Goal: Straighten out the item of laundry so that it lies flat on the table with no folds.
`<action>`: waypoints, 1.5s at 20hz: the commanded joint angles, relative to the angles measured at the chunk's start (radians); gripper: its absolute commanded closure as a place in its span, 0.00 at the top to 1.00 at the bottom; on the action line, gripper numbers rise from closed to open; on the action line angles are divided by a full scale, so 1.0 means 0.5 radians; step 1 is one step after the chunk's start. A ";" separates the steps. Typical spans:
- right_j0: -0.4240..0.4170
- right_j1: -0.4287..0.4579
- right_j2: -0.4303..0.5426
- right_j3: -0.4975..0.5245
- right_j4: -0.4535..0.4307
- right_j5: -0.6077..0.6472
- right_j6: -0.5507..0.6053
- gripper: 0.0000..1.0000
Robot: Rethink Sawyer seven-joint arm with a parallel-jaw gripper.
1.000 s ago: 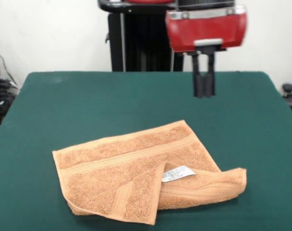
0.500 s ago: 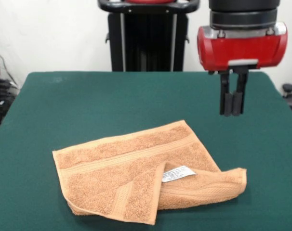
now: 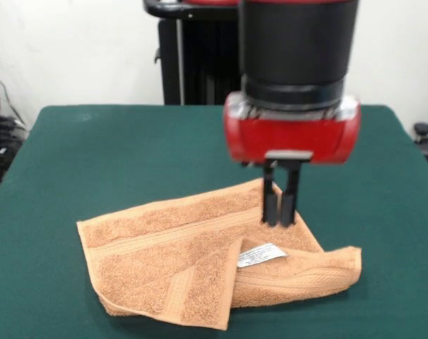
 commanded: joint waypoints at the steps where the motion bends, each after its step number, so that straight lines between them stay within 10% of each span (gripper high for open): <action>1: 0.003 0.258 -0.026 -0.262 -0.112 0.392 -0.473 0.00; 30: -0.006 0.448 -0.026 -0.319 -0.169 0.133 -0.377 0.00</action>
